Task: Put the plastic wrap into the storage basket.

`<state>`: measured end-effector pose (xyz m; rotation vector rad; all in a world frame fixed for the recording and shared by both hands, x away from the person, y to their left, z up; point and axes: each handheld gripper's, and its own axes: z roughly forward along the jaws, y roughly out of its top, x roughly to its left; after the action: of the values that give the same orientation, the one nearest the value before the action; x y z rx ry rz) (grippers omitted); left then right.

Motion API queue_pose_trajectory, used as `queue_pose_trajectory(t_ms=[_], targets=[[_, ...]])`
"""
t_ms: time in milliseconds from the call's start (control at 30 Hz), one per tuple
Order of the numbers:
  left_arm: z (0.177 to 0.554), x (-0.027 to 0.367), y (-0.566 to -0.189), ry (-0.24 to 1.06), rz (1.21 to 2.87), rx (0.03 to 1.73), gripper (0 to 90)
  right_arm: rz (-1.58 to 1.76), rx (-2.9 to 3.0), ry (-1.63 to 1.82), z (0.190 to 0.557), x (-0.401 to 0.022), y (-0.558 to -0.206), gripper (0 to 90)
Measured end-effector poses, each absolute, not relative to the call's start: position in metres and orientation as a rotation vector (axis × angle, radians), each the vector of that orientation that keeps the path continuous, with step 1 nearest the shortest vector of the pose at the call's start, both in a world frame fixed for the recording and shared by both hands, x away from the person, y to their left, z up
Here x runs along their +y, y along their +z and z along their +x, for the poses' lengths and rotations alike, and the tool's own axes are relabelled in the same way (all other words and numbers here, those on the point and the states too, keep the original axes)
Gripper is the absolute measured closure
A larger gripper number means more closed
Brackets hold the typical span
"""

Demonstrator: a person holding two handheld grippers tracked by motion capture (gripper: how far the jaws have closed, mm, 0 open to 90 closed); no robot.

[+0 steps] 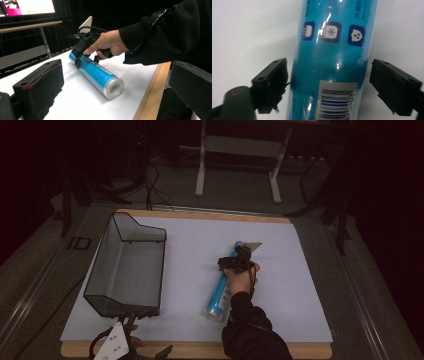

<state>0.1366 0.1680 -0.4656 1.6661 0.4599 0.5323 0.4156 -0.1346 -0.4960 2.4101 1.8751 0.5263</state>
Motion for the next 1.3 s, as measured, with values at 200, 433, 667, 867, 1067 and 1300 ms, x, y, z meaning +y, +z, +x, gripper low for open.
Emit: queue_pose_trajectory(t_ms=[200, 433, 667, 867, 1067, 1300], targets=[[0.136, 0.167, -0.466, 0.527, 1.67, 0.457, 0.6, 2.377, 1.891, 0.569, 0.411, -0.131, -0.499, 27.1], [0.136, 0.167, -0.466, 0.532, 1.676, 0.453, 0.6, 2.473, 1.871, 0.673, 0.408, -0.139, -0.507, 29.4], [0.137, 0.166, -0.466, 0.533, 1.676, 0.453, 0.6, 2.624, 1.832, 0.716, 0.414, -0.15, -0.504, 31.4], [0.137, 0.167, -0.466, 0.53, 1.677, 0.453, 0.6, 2.469, 1.957, 0.846, 0.417, -0.145, -0.489, 31.5], [0.137, 0.166, -0.466, 0.533, 1.679, 0.454, 0.6, 2.33, 2.075, 0.914, 0.418, -0.132, -0.475, 31.6], [0.137, 0.167, -0.467, 0.531, 1.674, 0.459, 0.6, 2.194, 2.182, 1.04, 0.417, -0.117, -0.453, 31.7]])
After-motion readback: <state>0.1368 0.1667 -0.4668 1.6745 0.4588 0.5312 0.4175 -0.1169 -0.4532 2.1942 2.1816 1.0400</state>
